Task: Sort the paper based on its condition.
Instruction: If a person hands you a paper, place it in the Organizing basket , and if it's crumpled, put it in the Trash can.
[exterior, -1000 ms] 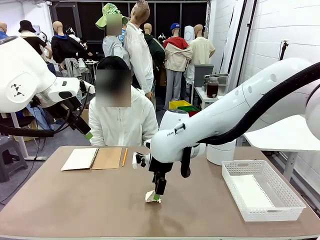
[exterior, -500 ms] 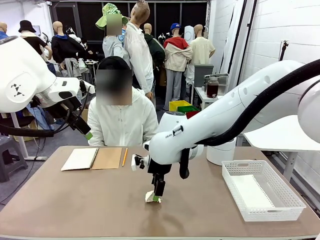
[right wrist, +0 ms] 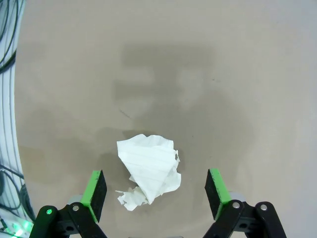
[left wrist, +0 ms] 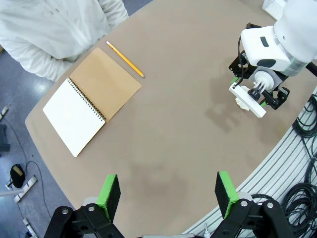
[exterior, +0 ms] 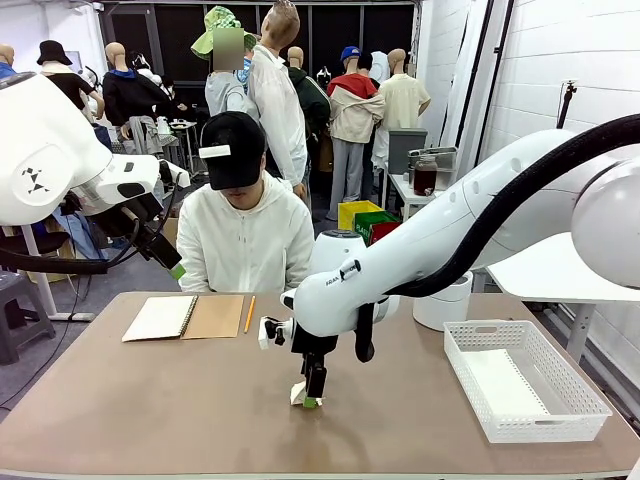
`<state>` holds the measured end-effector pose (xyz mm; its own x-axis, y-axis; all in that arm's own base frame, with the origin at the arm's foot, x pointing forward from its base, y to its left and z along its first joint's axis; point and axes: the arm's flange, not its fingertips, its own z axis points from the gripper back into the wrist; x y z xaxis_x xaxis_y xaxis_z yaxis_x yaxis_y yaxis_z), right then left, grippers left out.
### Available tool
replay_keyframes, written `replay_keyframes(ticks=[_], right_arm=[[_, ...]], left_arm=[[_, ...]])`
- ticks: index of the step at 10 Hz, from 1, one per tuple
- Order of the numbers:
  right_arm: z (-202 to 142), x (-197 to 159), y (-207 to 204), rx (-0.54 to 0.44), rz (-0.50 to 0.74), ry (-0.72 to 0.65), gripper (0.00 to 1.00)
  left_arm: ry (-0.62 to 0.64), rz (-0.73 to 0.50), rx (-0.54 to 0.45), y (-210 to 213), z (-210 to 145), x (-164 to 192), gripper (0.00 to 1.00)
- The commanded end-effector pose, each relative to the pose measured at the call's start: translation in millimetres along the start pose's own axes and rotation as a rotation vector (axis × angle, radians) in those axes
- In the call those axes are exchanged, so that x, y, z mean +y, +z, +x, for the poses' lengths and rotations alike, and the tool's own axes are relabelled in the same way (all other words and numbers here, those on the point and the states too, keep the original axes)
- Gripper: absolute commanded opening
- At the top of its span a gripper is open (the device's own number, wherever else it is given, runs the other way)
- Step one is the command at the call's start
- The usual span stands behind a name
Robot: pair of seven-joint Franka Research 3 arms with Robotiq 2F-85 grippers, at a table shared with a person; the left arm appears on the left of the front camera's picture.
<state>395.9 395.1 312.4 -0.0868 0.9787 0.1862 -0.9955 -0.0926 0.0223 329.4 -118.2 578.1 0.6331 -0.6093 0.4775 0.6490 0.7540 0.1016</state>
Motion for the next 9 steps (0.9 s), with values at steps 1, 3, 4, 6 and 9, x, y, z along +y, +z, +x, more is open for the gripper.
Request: replay_keyframes(ticks=[1,3,4,6,9], right_arm=[[6.0,-5.4,-2.5,0.027,0.007,-0.016,1.0],[5.5,-8.7,-4.8,0.036,0.042,-0.026,1.0],[5.7,-9.2,-5.3,0.033,0.043,-0.03,0.8],[4.4,-11.7,-5.1,0.043,0.041,-0.046,0.54],[3.3,-15.3,-4.9,0.035,0.04,-0.087,0.14]], left_arm=[[-0.006,-0.018,-0.006,0.8,-0.2,0.6,1.0],[-0.006,-0.018,-0.006,0.8,-0.2,0.6,1.0],[-0.006,-0.018,-0.006,0.8,-0.2,0.6,1.0],[-0.006,-0.018,-0.006,0.8,-0.2,0.6,1.0],[-0.006,-0.018,-0.006,0.8,-0.2,0.6,1.0]])
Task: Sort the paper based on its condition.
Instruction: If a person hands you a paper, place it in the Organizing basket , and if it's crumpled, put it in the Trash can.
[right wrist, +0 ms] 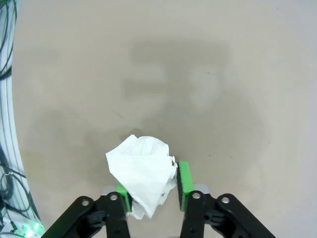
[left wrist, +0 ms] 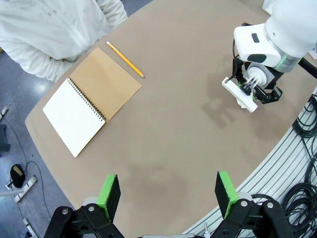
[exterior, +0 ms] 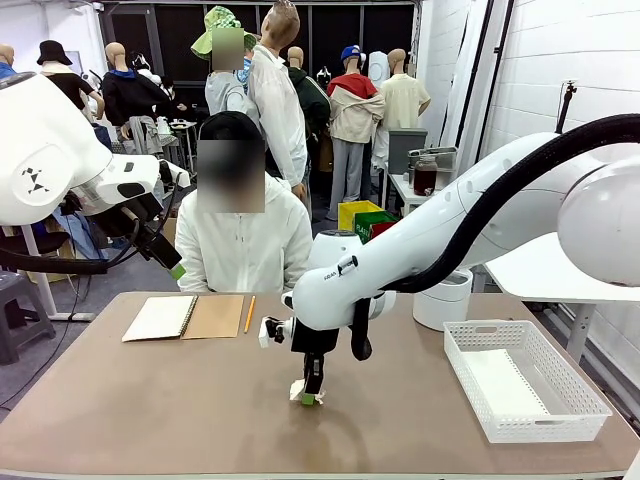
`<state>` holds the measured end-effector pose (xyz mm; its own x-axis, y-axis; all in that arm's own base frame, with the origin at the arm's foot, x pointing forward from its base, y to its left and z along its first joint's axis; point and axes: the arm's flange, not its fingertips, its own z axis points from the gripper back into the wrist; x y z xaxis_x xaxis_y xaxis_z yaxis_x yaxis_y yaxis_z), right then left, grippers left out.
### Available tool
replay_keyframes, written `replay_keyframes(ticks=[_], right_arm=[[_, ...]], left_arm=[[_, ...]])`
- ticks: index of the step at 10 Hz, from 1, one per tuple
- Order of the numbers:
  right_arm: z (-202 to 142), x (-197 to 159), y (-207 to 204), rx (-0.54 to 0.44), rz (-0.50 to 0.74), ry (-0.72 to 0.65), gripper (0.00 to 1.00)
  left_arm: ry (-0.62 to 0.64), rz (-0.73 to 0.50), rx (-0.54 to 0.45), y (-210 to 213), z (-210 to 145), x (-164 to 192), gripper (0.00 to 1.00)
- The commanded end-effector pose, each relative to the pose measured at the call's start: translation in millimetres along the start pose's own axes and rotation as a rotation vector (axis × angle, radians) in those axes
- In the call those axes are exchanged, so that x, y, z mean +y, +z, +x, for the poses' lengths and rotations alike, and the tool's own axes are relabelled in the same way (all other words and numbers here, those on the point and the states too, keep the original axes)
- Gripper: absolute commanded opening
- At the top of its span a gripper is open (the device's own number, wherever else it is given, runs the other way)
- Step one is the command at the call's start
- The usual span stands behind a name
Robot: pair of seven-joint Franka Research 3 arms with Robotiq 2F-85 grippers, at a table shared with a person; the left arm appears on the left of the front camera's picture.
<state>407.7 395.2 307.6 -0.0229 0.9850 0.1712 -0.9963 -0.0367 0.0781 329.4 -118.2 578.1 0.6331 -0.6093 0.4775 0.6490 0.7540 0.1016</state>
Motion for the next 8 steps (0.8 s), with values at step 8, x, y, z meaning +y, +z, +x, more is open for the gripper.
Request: replay_keyframes(ticks=[8], right_arm=[[-68,0,134,0.045,-0.009,-0.151,0.14]], left_arm=[[-0.006,-0.018,-0.006,1,0,1,1.0]])
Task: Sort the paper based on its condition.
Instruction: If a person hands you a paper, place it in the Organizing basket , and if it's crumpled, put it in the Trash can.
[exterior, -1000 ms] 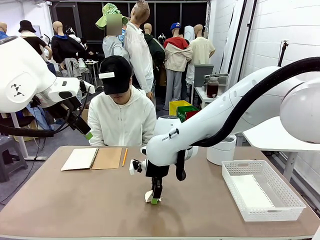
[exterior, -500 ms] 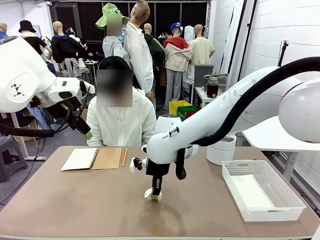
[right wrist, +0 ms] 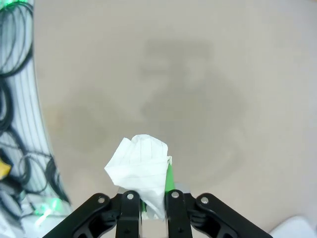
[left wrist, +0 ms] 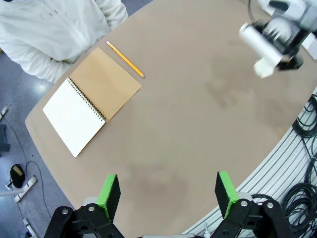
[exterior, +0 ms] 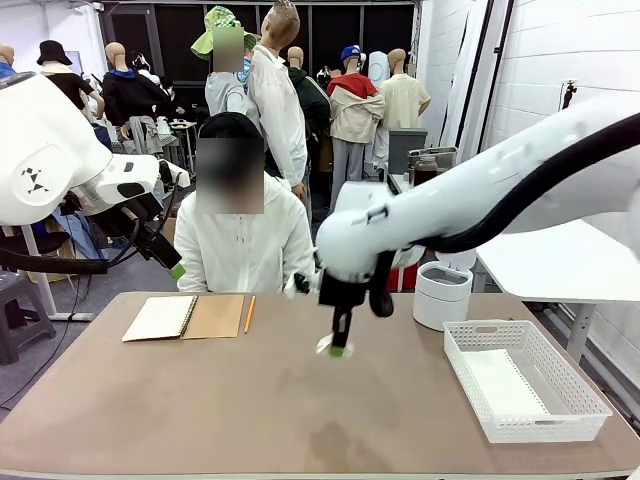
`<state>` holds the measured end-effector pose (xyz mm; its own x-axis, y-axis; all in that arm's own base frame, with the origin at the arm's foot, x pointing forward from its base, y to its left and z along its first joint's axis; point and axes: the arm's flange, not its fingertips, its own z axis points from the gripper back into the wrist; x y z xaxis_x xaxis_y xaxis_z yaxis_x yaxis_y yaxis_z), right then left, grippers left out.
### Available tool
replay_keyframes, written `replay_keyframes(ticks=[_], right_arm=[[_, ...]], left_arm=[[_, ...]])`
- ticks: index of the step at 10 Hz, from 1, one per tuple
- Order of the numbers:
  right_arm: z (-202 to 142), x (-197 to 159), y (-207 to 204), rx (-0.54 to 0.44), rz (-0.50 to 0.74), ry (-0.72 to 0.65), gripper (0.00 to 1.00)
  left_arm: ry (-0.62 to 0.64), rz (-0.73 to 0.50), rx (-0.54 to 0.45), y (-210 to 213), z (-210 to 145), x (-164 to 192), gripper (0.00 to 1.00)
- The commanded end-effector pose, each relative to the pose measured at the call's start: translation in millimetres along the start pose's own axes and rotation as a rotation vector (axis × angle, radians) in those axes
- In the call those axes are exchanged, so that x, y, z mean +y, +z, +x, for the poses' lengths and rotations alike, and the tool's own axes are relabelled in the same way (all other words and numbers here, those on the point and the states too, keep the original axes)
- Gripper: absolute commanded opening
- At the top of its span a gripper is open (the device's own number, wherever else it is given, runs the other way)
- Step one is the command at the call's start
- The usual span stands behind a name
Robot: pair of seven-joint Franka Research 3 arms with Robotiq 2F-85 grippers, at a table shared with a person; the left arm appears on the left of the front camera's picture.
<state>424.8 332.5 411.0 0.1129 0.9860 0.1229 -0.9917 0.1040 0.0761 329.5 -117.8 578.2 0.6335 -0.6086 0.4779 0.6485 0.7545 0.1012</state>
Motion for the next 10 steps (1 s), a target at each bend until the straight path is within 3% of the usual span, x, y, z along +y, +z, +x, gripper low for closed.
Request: replay_keyframes(ticks=[1,3,5,8,9,10], right_arm=[[-46,-2,37,0.031,-0.007,-0.034,0.14],[-90,-22,60,0.128,-0.127,-0.159,0.14],[-123,-41,67,0.145,-0.154,-0.236,0.14],[-139,-27,72,0.088,-0.204,-0.264,0.14],[-142,-50,76,0.131,-0.143,-0.237,0.14],[-142,-50,76,0.131,-0.143,-0.237,0.14]], left_arm=[[-0.006,-0.018,-0.006,1,0,0,1.0],[-0.006,-0.018,-0.006,1,0,0,1.0],[-0.006,-0.018,-0.006,1,0,0,1.0],[-0.006,-0.018,-0.006,1,0,0,1.0],[-0.006,-0.018,-0.006,1,0,0,1.0],[-0.006,-0.018,-0.006,1,0,0,1.0]])
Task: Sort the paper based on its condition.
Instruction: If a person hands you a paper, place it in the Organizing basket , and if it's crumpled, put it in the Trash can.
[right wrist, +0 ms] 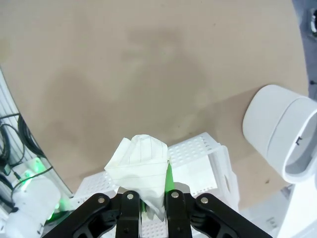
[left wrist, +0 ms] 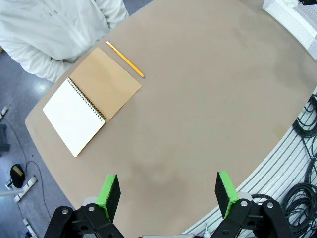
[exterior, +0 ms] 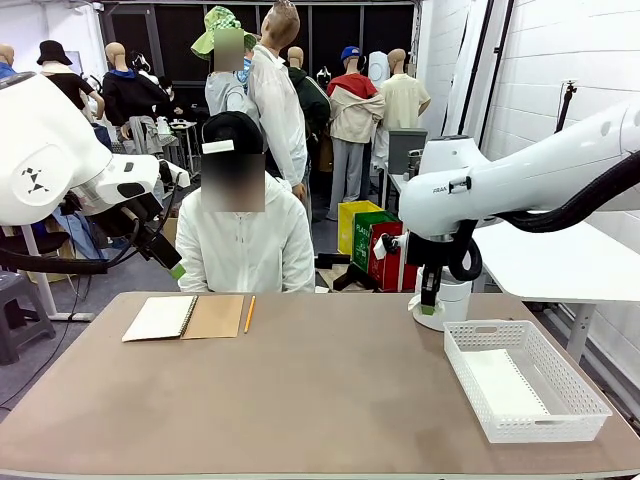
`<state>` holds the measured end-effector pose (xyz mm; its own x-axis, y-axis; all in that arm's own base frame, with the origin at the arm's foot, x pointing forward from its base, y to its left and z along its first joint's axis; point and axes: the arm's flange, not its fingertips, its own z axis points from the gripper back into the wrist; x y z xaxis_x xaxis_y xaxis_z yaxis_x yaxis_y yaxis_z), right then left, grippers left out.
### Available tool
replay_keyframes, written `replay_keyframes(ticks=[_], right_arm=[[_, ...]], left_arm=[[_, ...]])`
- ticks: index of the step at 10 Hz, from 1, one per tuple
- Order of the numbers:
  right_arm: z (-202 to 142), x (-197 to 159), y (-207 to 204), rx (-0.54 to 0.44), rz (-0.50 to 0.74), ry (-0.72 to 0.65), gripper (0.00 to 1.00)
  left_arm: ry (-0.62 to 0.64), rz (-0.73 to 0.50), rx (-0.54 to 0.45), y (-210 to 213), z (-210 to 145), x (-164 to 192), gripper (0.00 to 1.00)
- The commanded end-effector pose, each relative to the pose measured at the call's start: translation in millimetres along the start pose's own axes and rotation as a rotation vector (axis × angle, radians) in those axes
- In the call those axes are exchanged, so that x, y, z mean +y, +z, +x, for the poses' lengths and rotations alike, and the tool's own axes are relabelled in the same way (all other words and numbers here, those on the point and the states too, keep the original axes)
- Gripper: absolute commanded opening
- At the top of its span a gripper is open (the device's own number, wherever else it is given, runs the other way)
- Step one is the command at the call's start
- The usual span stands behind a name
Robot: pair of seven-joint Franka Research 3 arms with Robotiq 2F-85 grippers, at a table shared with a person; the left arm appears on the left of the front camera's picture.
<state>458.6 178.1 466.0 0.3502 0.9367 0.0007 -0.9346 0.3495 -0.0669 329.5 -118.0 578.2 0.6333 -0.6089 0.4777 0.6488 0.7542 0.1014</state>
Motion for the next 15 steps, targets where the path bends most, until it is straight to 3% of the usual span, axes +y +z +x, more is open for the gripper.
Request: replay_keyframes(ticks=[1,2,3,8,15], right_arm=[[1,-4,-1,0.011,0.013,0.009,0.14],[0,0,0,0.0,0.0,0.0,0.14],[1,10,4,0.016,-0.111,-0.023,0.14],[0,-58,25,0.156,-0.239,-0.141,0.14],[14,-117,1,0.176,-0.419,-0.178,0.14]], left_arm=[[-0.006,-0.018,-0.006,1,0,0,1.0],[-0.006,-0.018,-0.006,1,0,0,1.0],[-0.006,-0.018,-0.006,1,0,0,1.0],[-0.006,-0.018,-0.006,1,0,0,1.0],[-0.006,-0.018,-0.006,1,0,0,1.0]])
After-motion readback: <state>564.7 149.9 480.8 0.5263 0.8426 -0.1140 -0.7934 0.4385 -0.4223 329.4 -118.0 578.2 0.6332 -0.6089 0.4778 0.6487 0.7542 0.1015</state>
